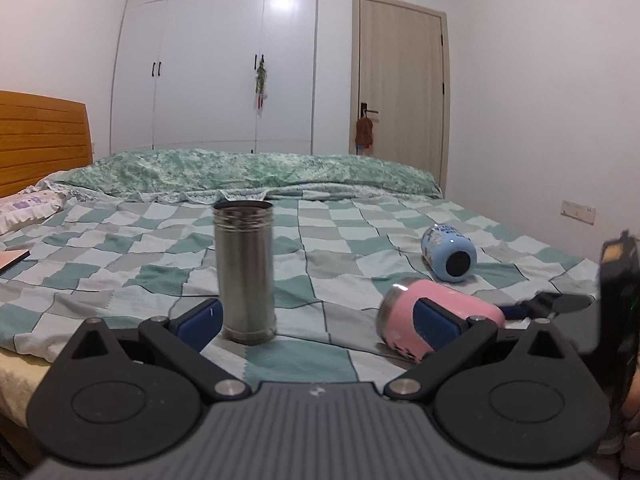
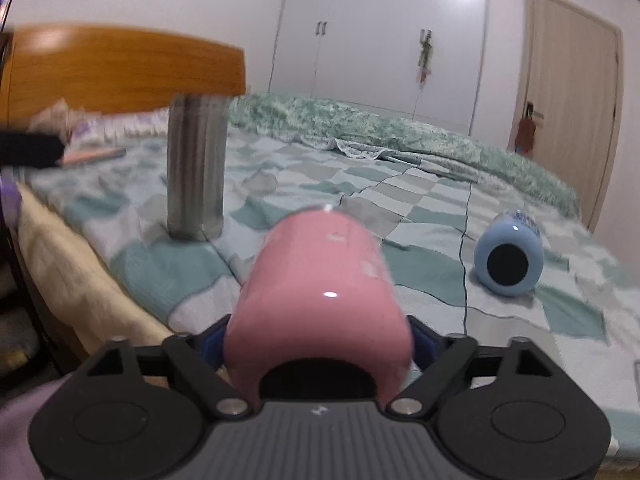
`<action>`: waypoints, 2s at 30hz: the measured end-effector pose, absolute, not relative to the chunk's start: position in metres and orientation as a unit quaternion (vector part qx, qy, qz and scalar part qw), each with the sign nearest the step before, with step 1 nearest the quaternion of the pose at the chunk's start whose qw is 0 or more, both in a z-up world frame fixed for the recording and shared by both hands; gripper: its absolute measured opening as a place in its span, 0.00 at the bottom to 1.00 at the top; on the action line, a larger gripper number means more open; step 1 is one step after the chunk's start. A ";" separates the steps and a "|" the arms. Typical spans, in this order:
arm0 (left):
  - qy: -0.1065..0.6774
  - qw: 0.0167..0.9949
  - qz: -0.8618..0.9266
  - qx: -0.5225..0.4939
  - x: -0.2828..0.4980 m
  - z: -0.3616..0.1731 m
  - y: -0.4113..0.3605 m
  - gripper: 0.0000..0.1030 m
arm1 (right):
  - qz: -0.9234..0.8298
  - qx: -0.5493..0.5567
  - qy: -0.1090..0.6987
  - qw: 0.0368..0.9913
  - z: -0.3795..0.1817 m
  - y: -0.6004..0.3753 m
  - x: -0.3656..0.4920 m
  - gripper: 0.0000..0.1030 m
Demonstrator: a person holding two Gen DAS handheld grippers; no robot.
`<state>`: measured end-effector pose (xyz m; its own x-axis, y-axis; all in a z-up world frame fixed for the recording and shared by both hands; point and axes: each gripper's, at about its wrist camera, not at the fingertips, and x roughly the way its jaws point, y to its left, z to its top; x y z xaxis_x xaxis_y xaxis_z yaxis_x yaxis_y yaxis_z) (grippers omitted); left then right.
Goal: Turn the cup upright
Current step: 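Lift the pink cup with the right tool and carry it toward the left tool, then grasp the pink cup with the left tool while the right tool releases it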
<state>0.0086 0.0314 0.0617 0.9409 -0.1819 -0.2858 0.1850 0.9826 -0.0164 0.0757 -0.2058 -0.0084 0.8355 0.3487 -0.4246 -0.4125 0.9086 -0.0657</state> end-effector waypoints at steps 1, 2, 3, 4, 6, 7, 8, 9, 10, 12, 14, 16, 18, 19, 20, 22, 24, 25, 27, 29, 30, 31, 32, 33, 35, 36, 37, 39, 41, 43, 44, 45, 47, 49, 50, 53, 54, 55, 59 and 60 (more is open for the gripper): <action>0.150 0.984 -0.094 0.008 0.011 0.062 0.026 1.00 | 0.205 -0.057 0.200 0.956 -0.004 -0.213 0.074 0.99; 0.155 0.983 -0.095 0.009 0.012 0.063 0.022 1.00 | 0.211 -0.040 0.193 0.957 0.000 -0.221 0.072 1.00; 0.161 0.982 -0.097 0.011 0.014 0.064 0.017 1.00 | 0.218 -0.022 0.185 0.958 0.005 -0.230 0.070 1.00; 0.168 0.981 -0.098 0.013 0.017 0.064 0.011 1.00 | 0.224 -0.003 0.178 0.958 0.009 -0.240 0.068 1.00; 0.182 0.978 -0.098 0.014 0.024 0.065 -0.001 1.00 | 0.226 0.032 0.160 0.960 0.016 -0.263 0.064 1.00; 0.190 0.977 -0.100 0.012 0.029 0.065 -0.007 1.00 | 0.222 0.047 0.149 0.962 0.018 -0.275 0.062 1.00; 0.198 0.975 -0.101 0.010 0.034 0.066 -0.014 1.00 | 0.217 0.060 0.139 0.964 0.020 -0.287 0.060 1.00; 0.206 0.973 -0.101 0.007 0.038 0.066 -0.020 1.00 | 0.211 0.071 0.131 0.966 0.022 -0.297 0.060 1.00; 0.216 0.971 -0.101 0.003 0.044 0.066 -0.026 1.00 | 0.204 0.080 0.123 0.968 0.023 -0.308 0.060 1.00; 0.238 0.966 -0.100 -0.004 0.056 0.067 -0.040 1.00 | 0.183 0.086 0.119 0.972 0.022 -0.324 0.063 1.00; 0.260 0.960 -0.103 -0.011 0.067 0.068 -0.051 1.00 | 0.166 0.090 0.118 0.975 0.019 -0.338 0.069 1.00; 0.282 0.952 -0.112 -0.020 0.078 0.071 -0.060 1.00 | 0.157 0.096 0.120 0.976 0.018 -0.349 0.076 1.00; 0.303 0.946 -0.115 -0.027 0.087 0.073 -0.068 1.00 | 0.153 0.102 0.119 0.976 0.016 -0.358 0.082 1.00; 0.310 0.943 -0.114 -0.029 0.091 0.073 -0.070 1.00 | 0.151 0.102 0.119 0.976 0.016 -0.362 0.085 1.00; 0.317 0.941 -0.113 -0.032 0.095 0.073 -0.073 1.00 | 0.148 0.101 0.118 0.977 0.015 -0.364 0.087 1.00; 0.339 0.934 -0.101 -0.043 0.109 0.070 -0.079 1.00 | 0.145 0.102 0.119 0.977 0.013 -0.367 0.094 1.00; 0.364 0.926 -0.083 -0.059 0.122 0.064 -0.083 1.00 | 0.145 0.107 0.121 0.976 0.011 -0.368 0.100 1.00; 0.374 0.922 -0.077 -0.068 0.127 0.061 -0.083 1.00 | 0.146 0.109 0.122 0.976 0.009 -0.369 0.103 1.00; 0.392 0.914 -0.061 -0.085 0.139 0.053 -0.085 1.00 | 0.144 0.111 0.125 0.975 0.007 -0.370 0.105 1.00; 0.405 0.908 -0.045 -0.096 0.147 0.046 -0.087 1.00 | 0.140 0.110 0.132 0.975 0.005 -0.370 0.108 1.00; 0.408 0.907 -0.038 -0.100 0.152 0.043 -0.087 1.00 | 0.141 0.110 0.137 0.974 0.003 -0.370 0.111 1.00; 0.411 0.905 -0.027 -0.103 0.157 0.039 -0.088 1.00 | 0.141 0.109 0.141 0.974 0.001 -0.369 0.110 1.00; 0.413 0.904 -0.018 -0.106 0.162 0.036 -0.088 1.00 | 0.143 0.108 0.144 0.973 0.001 -0.369 0.111 1.00; 0.416 0.903 -0.012 -0.112 0.167 0.033 -0.088 1.00 | 0.144 0.108 0.146 0.973 0.000 -0.369 0.111 1.00; 0.426 0.895 -0.002 -0.128 0.177 0.026 -0.086 1.00 | 0.147 0.109 0.150 0.972 -0.002 -0.368 0.112 1.00; 0.433 0.890 -0.004 -0.141 0.180 0.024 -0.082 1.00 | 0.148 0.110 0.152 0.971 -0.002 -0.369 0.111 1.00; 0.435 0.888 -0.009 -0.148 0.182 0.024 -0.081 0.98 | 0.150 0.111 0.154 0.970 -0.003 -0.369 0.112 1.00; 0.435 0.888 -0.022 -0.148 0.183 0.026 -0.080 0.92 | 0.151 0.113 0.157 0.969 -0.004 -0.369 0.112 1.00; 0.442 0.885 -0.030 -0.142 0.185 0.027 -0.081 0.91 | 0.151 0.112 0.158 0.969 -0.005 -0.369 0.111 1.00; 0.444 0.884 -0.041 -0.137 0.185 0.028 -0.079 0.91 | 0.149 0.114 0.159 0.969 -0.005 -0.370 0.111 1.00; 0.443 0.886 -0.043 -0.132 0.185 0.029 -0.079 0.91 | 0.148 0.116 0.159 0.969 -0.005 -0.370 0.111 1.00; 0.439 0.889 -0.044 -0.125 0.184 0.031 -0.078 0.90 | 0.148 0.117 0.159 0.969 -0.005 -0.371 0.110 1.00; 0.428 0.895 -0.046 -0.117 0.182 0.034 -0.076 0.89 | 0.146 0.118 0.160 0.969 -0.006 -0.371 0.110 1.00; 0.417 0.901 -0.050 -0.112 0.179 0.038 -0.075 0.89 | 0.146 0.117 0.160 0.969 -0.006 -0.371 0.110 1.00; 0.411 0.903 -0.054 -0.110 0.179 0.041 -0.074 0.89 | 0.145 0.116 0.160 0.969 -0.005 -0.370 0.110 1.00; 0.386 0.915 -0.063 -0.099 0.172 0.049 -0.073 0.88 | 0.144 0.115 0.160 0.970 -0.005 -0.369 0.110 1.00; 0.375 0.920 -0.065 -0.093 0.169 0.052 -0.073 0.87 | 0.144 0.114 0.160 0.970 -0.005 -0.368 0.110 1.00; 0.363 0.925 -0.066 -0.088 0.166 0.056 -0.073 0.86 | 0.144 0.114 0.160 0.970 -0.005 -0.368 0.110 1.00; 0.325 0.942 -0.066 -0.056 0.158 0.068 -0.076 0.84 | 0.145 0.110 0.161 0.970 -0.006 -0.367 0.110 1.00; 0.319 0.944 -0.064 -0.051 0.157 0.069 -0.076 0.84 | 0.146 0.108 0.162 0.970 -0.006 -0.366 0.110 1.00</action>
<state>0.1569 -0.0762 0.0688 0.7887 -0.1545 -0.5950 0.0889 0.9864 -0.1383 0.1100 -0.3661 -0.0062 0.9050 0.3179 -0.2826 -0.2478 0.9340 0.2572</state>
